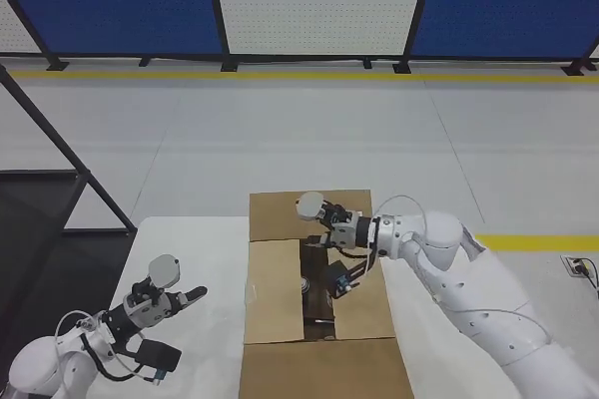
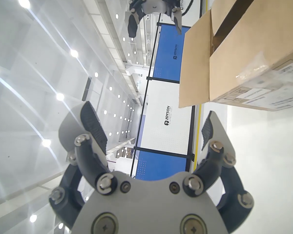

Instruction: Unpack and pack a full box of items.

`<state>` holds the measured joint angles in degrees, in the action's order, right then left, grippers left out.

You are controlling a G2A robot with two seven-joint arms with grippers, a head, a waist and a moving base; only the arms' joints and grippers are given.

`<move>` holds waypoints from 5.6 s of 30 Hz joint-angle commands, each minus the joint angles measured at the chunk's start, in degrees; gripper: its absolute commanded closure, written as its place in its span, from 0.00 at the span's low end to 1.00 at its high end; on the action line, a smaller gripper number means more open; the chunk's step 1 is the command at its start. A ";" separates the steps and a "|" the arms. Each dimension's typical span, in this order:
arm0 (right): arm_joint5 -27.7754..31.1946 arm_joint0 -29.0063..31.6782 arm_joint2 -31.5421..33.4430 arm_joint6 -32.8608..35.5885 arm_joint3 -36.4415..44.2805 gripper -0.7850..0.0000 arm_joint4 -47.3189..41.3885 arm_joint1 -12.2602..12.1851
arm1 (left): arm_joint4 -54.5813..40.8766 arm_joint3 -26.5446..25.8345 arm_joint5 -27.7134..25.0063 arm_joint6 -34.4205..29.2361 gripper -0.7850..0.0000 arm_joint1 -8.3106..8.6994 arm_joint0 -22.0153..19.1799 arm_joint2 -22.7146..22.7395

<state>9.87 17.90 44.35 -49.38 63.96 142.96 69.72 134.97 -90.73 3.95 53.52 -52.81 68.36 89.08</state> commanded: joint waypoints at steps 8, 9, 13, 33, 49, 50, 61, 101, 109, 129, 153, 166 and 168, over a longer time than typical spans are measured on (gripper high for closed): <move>-0.74 -1.63 -4.42 -10.99 1.30 0.00 11.39 -0.56 | 1.26 2.32 0.55 1.27 0.00 0.41 1.06 1.20; -0.61 -1.95 -4.92 -11.98 1.29 0.00 12.28 -0.54 | 1.16 2.85 0.86 1.74 0.00 0.50 1.32 1.78; 2.06 -3.21 -6.49 -13.36 0.58 0.00 14.98 -0.40 | -0.02 4.06 2.15 3.43 0.00 0.81 2.59 3.95; 4.68 -3.09 -10.43 -12.30 0.30 0.00 17.93 0.63 | 0.25 5.40 3.32 2.70 0.00 1.07 4.24 5.32; -2.11 -5.04 -13.62 -9.82 -2.98 0.00 16.62 3.55 | -1.20 7.57 3.63 3.77 0.00 1.37 4.48 7.26; -2.57 -5.11 -13.67 -9.51 -2.95 0.00 16.45 3.72 | -1.20 7.57 3.63 3.77 0.00 1.37 4.48 7.26; -4.92 -5.89 -12.46 -9.72 -0.81 0.00 16.57 3.75 | -1.20 7.57 3.63 3.77 0.00 1.37 4.48 7.26; -5.00 -12.50 -15.94 -6.39 0.17 0.00 12.30 9.53 | -10.61 4.42 8.90 -3.80 0.00 0.46 10.16 9.92; -5.00 -12.50 -15.94 -6.39 0.17 0.00 12.30 9.53 | -10.61 4.42 8.90 -3.80 0.00 0.46 10.16 9.92; -6.01 -8.66 -15.09 -1.03 2.23 0.00 11.34 9.80 | -15.87 6.14 8.26 -9.63 0.00 0.11 9.65 12.27; -8.28 -12.69 -21.51 5.06 -7.23 0.00 10.50 18.72 | -19.62 8.04 7.54 -10.95 0.00 -0.07 8.62 14.01; -9.94 -14.12 -24.14 2.55 -15.65 0.00 9.22 23.72 | -19.62 8.04 7.54 -10.95 0.00 -0.07 8.62 14.01; -9.26 -14.43 -24.67 2.50 -16.80 0.00 9.47 24.51 | -19.62 8.04 7.54 -10.95 0.00 -0.07 8.62 14.01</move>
<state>0.18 3.65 19.97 -46.90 47.87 152.28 93.78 115.35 -82.69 11.49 42.57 -52.88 76.98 103.09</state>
